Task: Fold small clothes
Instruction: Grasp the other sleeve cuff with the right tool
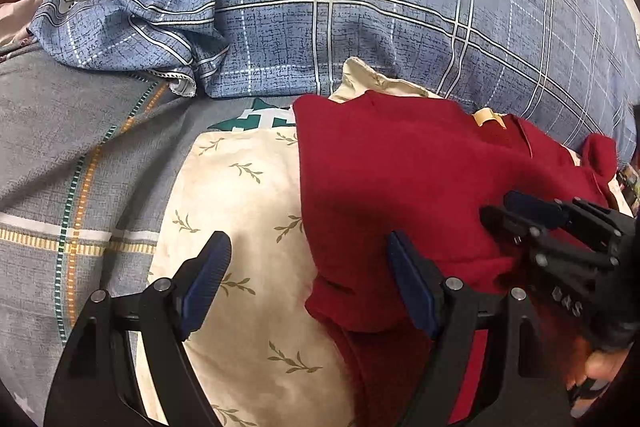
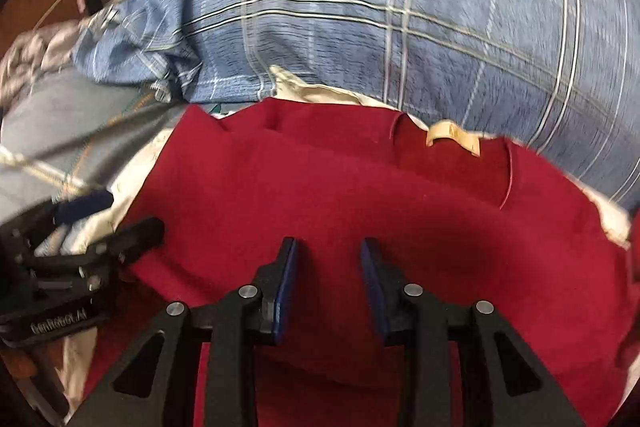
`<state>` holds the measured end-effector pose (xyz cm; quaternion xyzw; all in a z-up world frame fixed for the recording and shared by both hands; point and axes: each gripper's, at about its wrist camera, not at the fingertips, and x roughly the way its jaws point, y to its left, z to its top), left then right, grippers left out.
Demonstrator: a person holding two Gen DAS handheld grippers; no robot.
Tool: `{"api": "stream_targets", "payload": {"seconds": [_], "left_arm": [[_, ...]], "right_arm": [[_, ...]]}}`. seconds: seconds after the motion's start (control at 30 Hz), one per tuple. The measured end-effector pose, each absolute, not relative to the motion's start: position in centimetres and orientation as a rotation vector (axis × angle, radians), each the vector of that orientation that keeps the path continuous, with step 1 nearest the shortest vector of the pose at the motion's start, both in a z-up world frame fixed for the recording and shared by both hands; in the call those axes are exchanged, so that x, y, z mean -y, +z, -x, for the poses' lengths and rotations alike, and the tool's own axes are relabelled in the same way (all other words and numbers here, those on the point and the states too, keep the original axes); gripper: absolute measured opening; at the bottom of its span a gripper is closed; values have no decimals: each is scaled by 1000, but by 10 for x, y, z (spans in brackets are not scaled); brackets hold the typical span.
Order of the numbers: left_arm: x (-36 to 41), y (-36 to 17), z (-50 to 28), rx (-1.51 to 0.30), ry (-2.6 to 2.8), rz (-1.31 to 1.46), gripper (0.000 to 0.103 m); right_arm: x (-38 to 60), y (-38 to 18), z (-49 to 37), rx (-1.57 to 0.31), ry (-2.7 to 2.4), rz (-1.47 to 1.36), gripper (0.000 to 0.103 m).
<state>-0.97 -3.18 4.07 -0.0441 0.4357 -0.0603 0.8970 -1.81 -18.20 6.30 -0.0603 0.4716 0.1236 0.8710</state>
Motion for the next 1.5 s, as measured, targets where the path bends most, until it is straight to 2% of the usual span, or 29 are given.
{"api": "stream_targets", "payload": {"seconds": [0.07,0.17,0.23,0.3,0.37,0.53,0.83,0.87,0.93,1.07,1.23,1.4,1.47,1.5], "left_arm": [[33,41,10,-899,-119,87,80],[33,42,12,-892,-114,82,80],[33,44,14,-884,-115,86,80],[33,47,16,-874,-121,95,80],[32,52,18,-852,-137,112,80],[33,64,24,-799,-211,163,80],[56,43,20,-897,-239,53,80],[56,42,21,-897,-240,59,80],[54,42,21,-899,-243,68,80],[51,40,22,-902,-246,77,80],[52,41,21,-898,-244,73,80],[54,39,18,-893,-247,69,81],[54,39,17,-894,-246,71,81],[54,39,17,-894,-248,73,82]], "right_arm": [[183,68,21,-999,288,114,33],[185,83,35,-964,288,125,35],[190,91,42,-955,267,139,45],[190,80,40,-994,248,143,48],[191,67,37,-1041,244,140,48],[198,83,42,-1027,245,102,49],[261,107,44,-1008,112,18,50],[270,111,42,-998,91,12,51],[298,119,36,-973,27,-6,62],[378,128,8,-949,-185,-40,67],[471,113,-39,-1040,-412,-120,67],[516,93,-77,-1076,-456,-221,66],[526,82,-88,-1093,-478,-217,59],[530,78,-91,-1096,-489,-209,40]]}}
